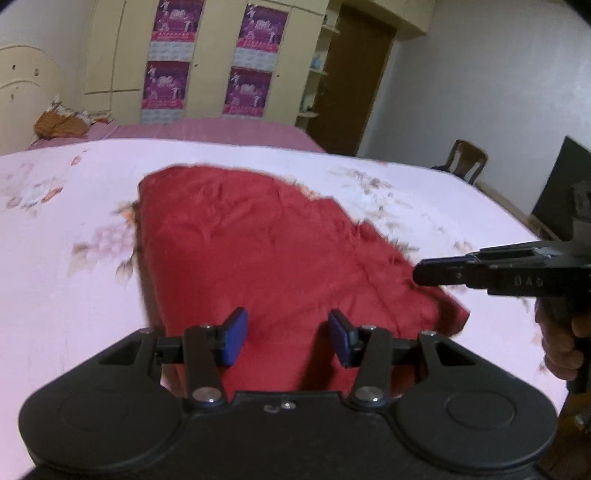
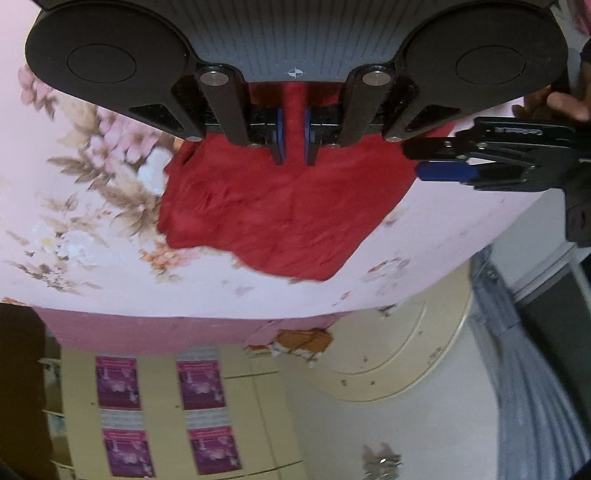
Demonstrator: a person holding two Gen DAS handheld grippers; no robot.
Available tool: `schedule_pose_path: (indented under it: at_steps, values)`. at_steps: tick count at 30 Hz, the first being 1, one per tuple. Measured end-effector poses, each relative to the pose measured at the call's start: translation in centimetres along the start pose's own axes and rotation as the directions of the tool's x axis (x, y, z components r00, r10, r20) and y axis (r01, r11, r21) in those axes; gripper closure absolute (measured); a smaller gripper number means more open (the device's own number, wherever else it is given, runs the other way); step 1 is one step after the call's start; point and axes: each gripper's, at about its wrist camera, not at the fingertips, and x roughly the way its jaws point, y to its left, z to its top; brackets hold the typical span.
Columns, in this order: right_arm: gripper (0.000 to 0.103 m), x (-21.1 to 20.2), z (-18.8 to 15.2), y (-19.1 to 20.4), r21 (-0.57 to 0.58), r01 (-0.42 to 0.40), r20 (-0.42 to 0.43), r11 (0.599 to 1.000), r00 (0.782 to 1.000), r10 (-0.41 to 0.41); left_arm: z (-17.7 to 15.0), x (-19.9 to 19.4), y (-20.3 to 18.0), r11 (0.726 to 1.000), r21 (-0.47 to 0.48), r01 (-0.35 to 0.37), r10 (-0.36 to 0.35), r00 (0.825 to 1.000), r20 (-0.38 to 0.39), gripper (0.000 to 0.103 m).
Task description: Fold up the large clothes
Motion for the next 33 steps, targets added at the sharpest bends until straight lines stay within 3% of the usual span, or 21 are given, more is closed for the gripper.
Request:
schedule_pose_path:
  at_steps: [7, 15, 21, 28, 29, 30, 31, 32, 33]
  values:
    - [0.093, 2.4, -3.7, -0.9, 0.007, 0.088, -0.073, 0.996, 0.993, -0.088, -2.4, 0.0, -0.6, 0.999, -0.021, -0.05, 0.051, 0.998, 0.025, 0.056]
    - [0.093, 3.9, -4.7, -1.7, 0.02, 0.122, -0.1, 0.992, 0.988, -0.12, -2.9, 0.0, -1.5, 0.994, 0.0, -0.105, 0.105, 0.994, 0.031, 0.056]
    - [0.093, -1.8, -3.6, -0.8, 0.053, 0.108, 0.014, 0.993, 0.994, -0.109, -3.7, -3.5, -1.6, 0.989, -0.027, -0.145, 0.147, 0.988, 0.05, 0.056]
    - [0.093, -7.1, -4.5, 1.5, 0.107, 0.101, 0.033, 0.989, 0.994, -0.106, -3.7, -8.3, -4.3, 0.974, -0.104, -0.203, 0.21, 0.976, 0.063, 0.054]
    - [0.093, -7.9, -4.5, 1.9, 0.111, 0.104, 0.041, 0.988, 0.993, -0.109, -3.6, -9.0, -5.1, 0.972, -0.103, -0.21, 0.217, 0.974, 0.065, 0.052]
    - [0.093, -8.8, -4.5, 2.4, 0.112, 0.11, 0.044, 0.988, 0.992, -0.115, -3.5, -9.5, -5.7, 0.972, -0.099, -0.215, 0.222, 0.973, 0.069, 0.042]
    - [0.093, -9.5, -4.6, 3.0, 0.112, 0.117, 0.051, 0.987, 0.991, -0.124, -3.4, -10.1, -6.6, 0.969, -0.097, -0.228, 0.236, 0.969, 0.073, 0.031]
    - [0.093, -10.2, -4.6, 3.4, 0.112, 0.131, 0.059, 0.985, 0.989, -0.138, -3.4, -10.8, -7.4, 0.962, -0.1, -0.256, 0.264, 0.961, 0.085, 0.005]
    - [0.089, -10.8, -4.7, 3.8, 0.117, 0.154, 0.062, 0.981, 0.985, -0.162, -3.6, -11.6, -8.4, 0.953, -0.104, -0.286, 0.297, 0.949, 0.111, 0.0]
